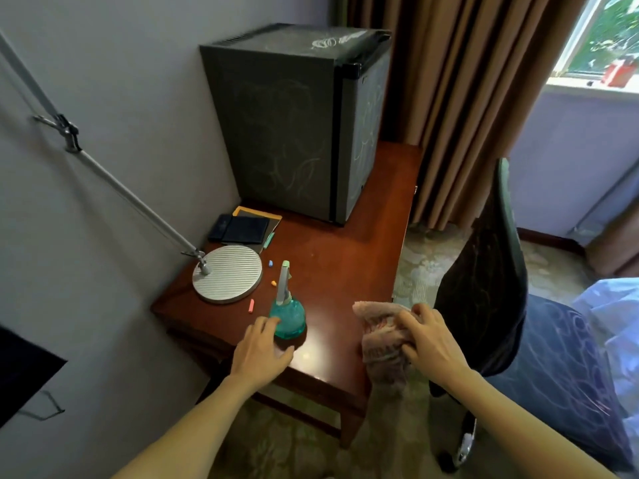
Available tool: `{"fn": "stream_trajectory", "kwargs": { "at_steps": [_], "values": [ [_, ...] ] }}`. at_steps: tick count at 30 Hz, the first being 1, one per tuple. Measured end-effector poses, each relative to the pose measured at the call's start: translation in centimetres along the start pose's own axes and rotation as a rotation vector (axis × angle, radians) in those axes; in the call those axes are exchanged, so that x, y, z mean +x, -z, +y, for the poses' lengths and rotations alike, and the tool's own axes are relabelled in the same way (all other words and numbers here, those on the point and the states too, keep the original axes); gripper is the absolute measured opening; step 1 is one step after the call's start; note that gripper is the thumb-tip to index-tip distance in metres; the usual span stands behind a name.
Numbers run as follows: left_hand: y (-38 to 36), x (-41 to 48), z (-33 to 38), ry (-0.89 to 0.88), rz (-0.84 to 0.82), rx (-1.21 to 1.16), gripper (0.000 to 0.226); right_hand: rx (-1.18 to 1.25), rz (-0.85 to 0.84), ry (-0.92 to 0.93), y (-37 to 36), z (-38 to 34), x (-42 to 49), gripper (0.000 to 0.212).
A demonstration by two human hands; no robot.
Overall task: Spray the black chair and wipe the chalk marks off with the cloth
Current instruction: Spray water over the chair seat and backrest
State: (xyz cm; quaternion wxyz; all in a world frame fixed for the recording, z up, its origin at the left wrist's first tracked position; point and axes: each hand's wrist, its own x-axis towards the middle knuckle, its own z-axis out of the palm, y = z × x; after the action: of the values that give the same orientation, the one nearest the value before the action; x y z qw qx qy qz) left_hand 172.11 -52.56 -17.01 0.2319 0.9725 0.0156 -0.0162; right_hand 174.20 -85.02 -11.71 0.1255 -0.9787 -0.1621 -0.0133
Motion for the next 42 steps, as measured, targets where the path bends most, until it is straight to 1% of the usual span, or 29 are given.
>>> {"fn": "stream_trajectory", "kwargs": {
  "at_steps": [4,7,10,14,16,18,19,22,25,31,38,42],
  "values": [
    [-0.5,3.8,-0.2,0.062,0.002,-0.089,0.068,-0.021,-0.020,0.031,-0.2,0.1,5.2,0.042],
    [-0.8,6.4,-0.5,0.138,0.053,-0.182,0.063,0.005,-0.037,0.037,-1.0,0.2,8.1,0.042],
    [-1.1,8.7,-0.9,0.111,0.093,-0.255,0.064,0.006,-0.056,0.053,-1.8,0.1,10.3,0.045],
    [-1.5,11.1,-1.4,0.057,0.105,-0.336,0.061,-0.006,-0.083,0.055,-2.6,0.2,12.3,0.039],
    [-1.6,11.5,-1.1,0.029,0.105,-0.390,0.064,-0.007,-0.091,0.072,-3.0,0.3,13.0,0.039],
    [-1.6,11.7,-0.5,0.029,0.109,-0.382,0.064,0.000,-0.093,0.077,-3.3,0.4,13.4,0.040],
    [-1.6,11.8,-0.3,0.020,0.121,-0.367,0.061,-0.001,-0.093,0.076,-3.4,0.4,13.5,0.039],
    [-1.6,12.3,-0.2,-0.094,0.166,-0.340,0.048,-0.017,-0.094,0.060,-3.4,0.3,13.4,0.034],
    [-1.8,12.6,-0.1,-0.168,0.172,-0.342,0.043,-0.020,-0.097,0.028,-3.3,0.5,12.8,0.035],
    [-1.5,12.0,1.8,-0.202,0.153,-0.305,0.026,-0.027,-0.086,0.002,-2.0,1.2,11.3,0.033],
    [-3.2,9.1,5.5,-0.259,0.111,-0.300,0.026,0.034,-0.039,-0.006,-0.5,3.4,7.8,0.034],
    [-5.5,6.8,8.6,-0.222,0.043,-0.349,0.023,0.043,-0.036,0.012,0.5,5.8,4.4,0.035]
  ]
}}
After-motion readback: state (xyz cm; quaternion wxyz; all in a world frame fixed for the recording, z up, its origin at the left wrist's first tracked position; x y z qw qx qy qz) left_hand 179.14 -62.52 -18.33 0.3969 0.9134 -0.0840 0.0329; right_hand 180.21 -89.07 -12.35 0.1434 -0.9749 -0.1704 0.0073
